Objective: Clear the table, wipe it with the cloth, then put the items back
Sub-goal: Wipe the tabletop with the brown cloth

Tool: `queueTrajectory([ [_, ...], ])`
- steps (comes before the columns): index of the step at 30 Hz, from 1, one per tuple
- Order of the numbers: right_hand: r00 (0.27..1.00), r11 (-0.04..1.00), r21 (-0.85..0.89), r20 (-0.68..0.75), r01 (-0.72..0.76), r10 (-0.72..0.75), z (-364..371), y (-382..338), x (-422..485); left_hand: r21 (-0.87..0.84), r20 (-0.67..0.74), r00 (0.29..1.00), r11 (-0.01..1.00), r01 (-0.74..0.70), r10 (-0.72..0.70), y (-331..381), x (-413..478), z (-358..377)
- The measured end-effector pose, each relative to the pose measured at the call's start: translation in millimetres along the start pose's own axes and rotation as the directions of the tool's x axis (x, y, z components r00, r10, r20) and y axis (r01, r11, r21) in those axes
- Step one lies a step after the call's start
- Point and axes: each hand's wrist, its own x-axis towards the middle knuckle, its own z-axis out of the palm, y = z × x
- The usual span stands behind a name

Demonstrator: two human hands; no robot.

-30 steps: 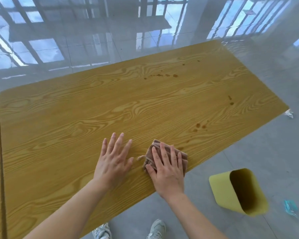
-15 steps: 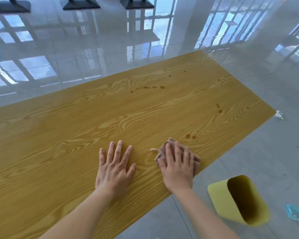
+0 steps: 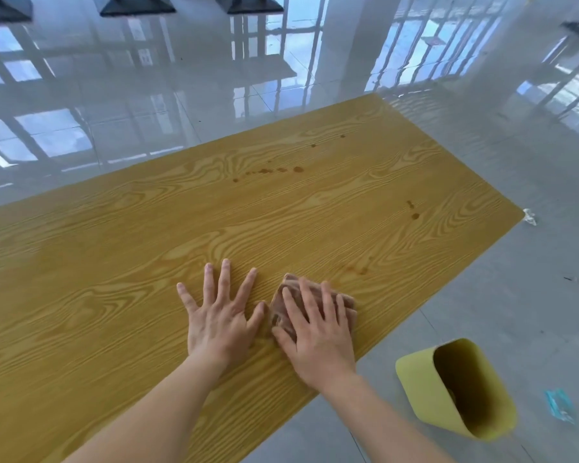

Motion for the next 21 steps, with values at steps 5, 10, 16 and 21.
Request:
queueTrajectory([
  [5,1.000,0.993,-0.115,-0.005,-0.003,0.002,-14,97,4,-0.015,0.006,1.000,1.000,0.011,-0.011,0,0,-2],
  [10,0.852,0.851,0.049,-0.001,-0.523,0.523,-34,115,69,-0.011,-0.010,1.000,1.000,0.024,-0.024,2,0,0],
  [16,0.978,0.977,-0.065,0.051,0.204,-0.200,-23,82,30,0.023,0.008,0.999,0.999,0.034,-0.035,4,1,-5],
  [21,0.963,0.962,-0.066,0.021,-0.266,0.267,-39,144,96,0.006,-0.017,0.999,0.999,0.043,-0.043,4,0,-3],
])
